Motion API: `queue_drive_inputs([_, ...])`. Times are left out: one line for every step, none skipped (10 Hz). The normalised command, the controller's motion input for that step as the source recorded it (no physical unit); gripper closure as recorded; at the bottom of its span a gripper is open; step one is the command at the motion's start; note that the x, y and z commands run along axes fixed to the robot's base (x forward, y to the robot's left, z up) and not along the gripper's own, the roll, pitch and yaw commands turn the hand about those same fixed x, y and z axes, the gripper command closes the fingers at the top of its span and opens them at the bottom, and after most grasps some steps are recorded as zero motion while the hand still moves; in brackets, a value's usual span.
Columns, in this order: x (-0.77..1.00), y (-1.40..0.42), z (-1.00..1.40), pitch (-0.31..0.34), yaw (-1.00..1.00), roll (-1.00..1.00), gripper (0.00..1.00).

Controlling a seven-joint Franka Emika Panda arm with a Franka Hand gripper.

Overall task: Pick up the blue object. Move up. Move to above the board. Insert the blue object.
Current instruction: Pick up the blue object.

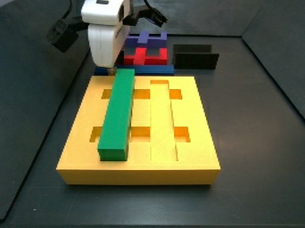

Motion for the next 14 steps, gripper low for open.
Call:
queue_drive_inputs([-0.01,0.0,-0.1,-0.037,0.0,-0.04,0.0])
queue_drive_inputs([-0.09,0.0,-0.17,-0.064,-0.03,-0.01,0.0])
queue_drive_inputs([-0.03,-0.01,-0.2,-0.074,-0.05,-0.01,0.0])
queue_drive_inputs([0.01,0.0,-0.22,-0.057,-0.04,-0.01,0.0])
queue_drive_inputs([0.15,0.0,-0.14,-0.027,-0.05,-0.01,0.0])
queue_drive_inputs([0.16,0.0,-0.13,-0.017,-0.16,0.0,0.0])
queue_drive_inputs([0.08,0.0,-0.07,0.0,-0.14,0.0,0.0])
queue_drive_inputs([0.03,0.0,0.0,-0.006,-0.15,-0.01,0.0])
queue_drive_inputs([0.0,0.0,0.0,-0.037,-0.15,-0.02,0.0])
queue_drive_inputs([0.0,0.0,-0.05,-0.059,-0.13,-0.01,0.0])
queue_drive_inputs([0.0,0.0,-0.13,-0.057,-0.08,0.0,0.0])
queue_drive_inputs([0.01,0.01,-0.16,-0.037,-0.01,0.0,0.0])
queue_drive_inputs([0.03,0.0,-0.16,-0.033,0.0,0.0,0.0])
queue_drive_inputs([0.09,0.0,-0.17,-0.01,0.01,0.01,0.0])
